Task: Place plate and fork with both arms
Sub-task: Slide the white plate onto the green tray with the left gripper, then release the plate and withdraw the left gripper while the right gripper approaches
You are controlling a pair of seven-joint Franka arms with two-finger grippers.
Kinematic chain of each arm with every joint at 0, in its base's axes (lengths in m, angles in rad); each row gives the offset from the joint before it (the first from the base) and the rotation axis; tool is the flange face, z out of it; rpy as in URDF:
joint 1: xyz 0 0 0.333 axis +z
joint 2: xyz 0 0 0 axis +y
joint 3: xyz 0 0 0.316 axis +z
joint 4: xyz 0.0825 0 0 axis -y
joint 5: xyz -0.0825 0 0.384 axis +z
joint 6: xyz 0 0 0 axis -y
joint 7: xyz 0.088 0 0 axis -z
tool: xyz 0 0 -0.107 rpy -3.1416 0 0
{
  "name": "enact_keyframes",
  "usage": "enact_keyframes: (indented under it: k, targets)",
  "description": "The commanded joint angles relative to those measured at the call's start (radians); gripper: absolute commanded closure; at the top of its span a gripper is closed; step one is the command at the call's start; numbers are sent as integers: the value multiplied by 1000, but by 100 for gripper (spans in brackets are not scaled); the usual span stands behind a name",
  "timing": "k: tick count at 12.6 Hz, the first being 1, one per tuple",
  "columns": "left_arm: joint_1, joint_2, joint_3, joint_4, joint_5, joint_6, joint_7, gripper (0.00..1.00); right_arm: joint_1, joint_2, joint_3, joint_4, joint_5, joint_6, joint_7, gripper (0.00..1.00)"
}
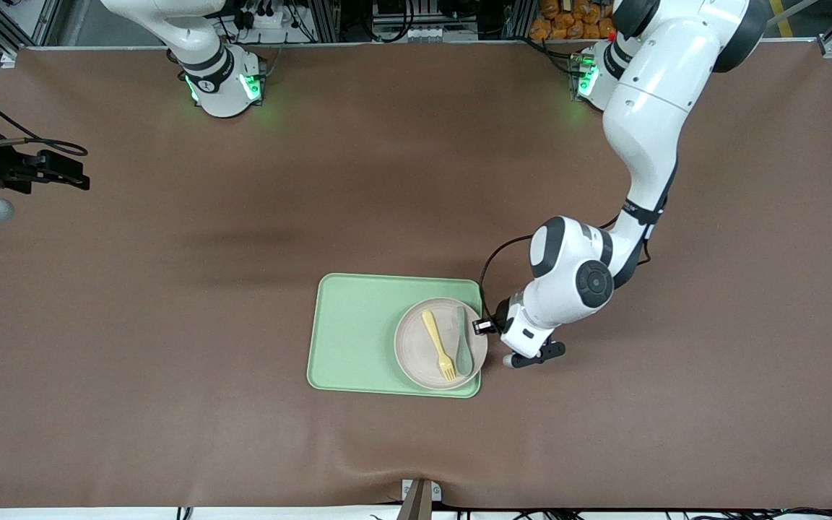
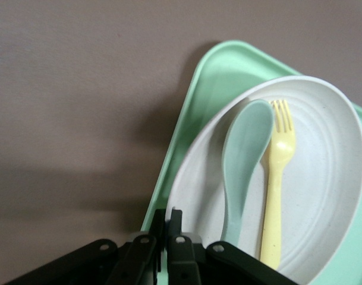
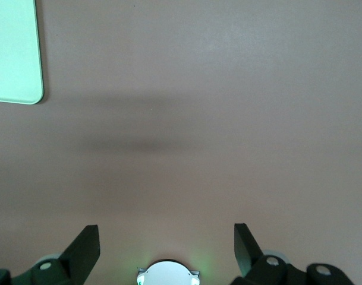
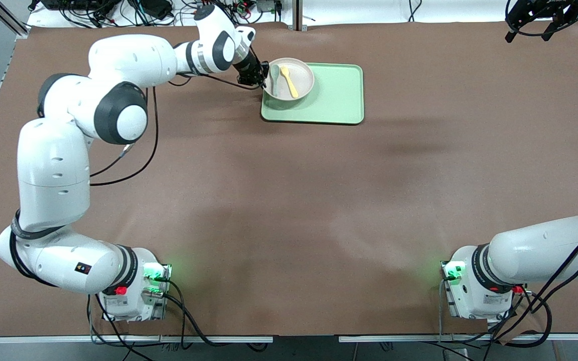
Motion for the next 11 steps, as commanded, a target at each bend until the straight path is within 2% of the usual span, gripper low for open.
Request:
enact_keyframes:
  k: [1,3,5,6,7,9,11]
  targets:
    - [-29,35,13,48,29,4,33,100,-16,2,1,-4,12,-6,1,0]
    - [-27,43,11,47,29,4,72,100,-33,25,0,-6,68,1,-9,0]
    - [-26,52,11,45,32,38,86,99,-20,32,3,-4,73,2,-11,0]
    - [-18,56,11,47,30,50,108,24,-5,40,6,-4,75,2,-11,0]
    - [-19,47,13,47,33,55,110,0,27,45,4,-4,73,5,-11,0]
    - [-10,-3,14,47,35,47,106,0,85,75,6,-3,75,7,-9,0]
    - [32,-89,14,47,35,-58,106,0,153,113,6,7,92,13,-5,0]
